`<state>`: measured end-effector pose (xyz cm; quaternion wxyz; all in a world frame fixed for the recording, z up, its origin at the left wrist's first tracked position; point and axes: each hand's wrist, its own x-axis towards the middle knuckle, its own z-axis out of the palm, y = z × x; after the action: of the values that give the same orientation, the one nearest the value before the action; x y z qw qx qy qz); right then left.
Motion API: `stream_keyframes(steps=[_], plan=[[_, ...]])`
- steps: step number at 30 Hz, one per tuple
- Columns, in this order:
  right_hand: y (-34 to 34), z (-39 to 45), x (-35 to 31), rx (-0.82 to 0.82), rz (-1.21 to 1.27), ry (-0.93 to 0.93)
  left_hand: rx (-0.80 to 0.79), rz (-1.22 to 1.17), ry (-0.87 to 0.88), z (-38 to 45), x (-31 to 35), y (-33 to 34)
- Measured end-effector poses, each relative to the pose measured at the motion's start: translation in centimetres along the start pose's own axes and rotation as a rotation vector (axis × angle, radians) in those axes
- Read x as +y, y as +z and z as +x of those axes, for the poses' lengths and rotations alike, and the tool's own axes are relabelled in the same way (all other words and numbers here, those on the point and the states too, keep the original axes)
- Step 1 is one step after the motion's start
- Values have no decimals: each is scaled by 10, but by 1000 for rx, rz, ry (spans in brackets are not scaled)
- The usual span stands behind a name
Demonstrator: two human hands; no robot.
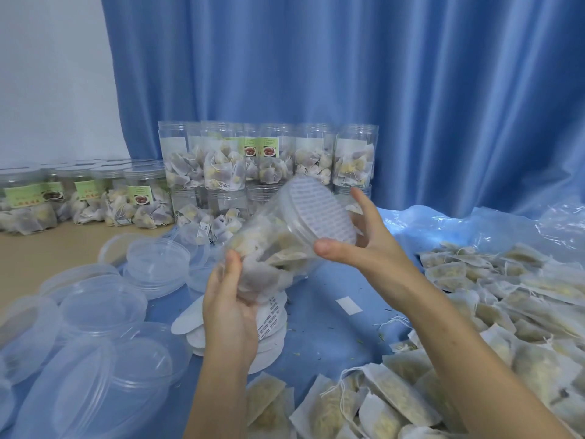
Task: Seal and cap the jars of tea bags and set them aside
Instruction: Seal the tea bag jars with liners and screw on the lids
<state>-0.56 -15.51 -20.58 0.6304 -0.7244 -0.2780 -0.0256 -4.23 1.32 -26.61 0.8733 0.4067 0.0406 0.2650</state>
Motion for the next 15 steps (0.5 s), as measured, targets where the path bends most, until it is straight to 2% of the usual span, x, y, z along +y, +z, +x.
stream_keyframes(steps=[3, 5, 6, 8, 9, 10, 12, 15], plan=[[7, 1, 7, -44, 17, -75, -60, 90, -77, -6, 0, 10], [11, 0, 9, 31, -6, -111, -60, 232, -73, -9, 0, 17], [12, 0, 10, 81, -18, -117, -40, 382, -9, -8, 3, 20], [12, 1, 10, 157, -66, -135, -54, 757, 228, -11, 17, 29], [13, 1, 10, 181, -86, -150, -138, 903, 335, -12, 24, 33], [15, 1, 9, 201, -91, -159, -251, 957, 358, -13, 30, 37], [19, 1, 8, 223, -80, -160, -408, 1003, 256, -18, 42, 49], [24, 0, 3, 242, -8, -144, -329, 1238, 272, -15, 60, 65]])
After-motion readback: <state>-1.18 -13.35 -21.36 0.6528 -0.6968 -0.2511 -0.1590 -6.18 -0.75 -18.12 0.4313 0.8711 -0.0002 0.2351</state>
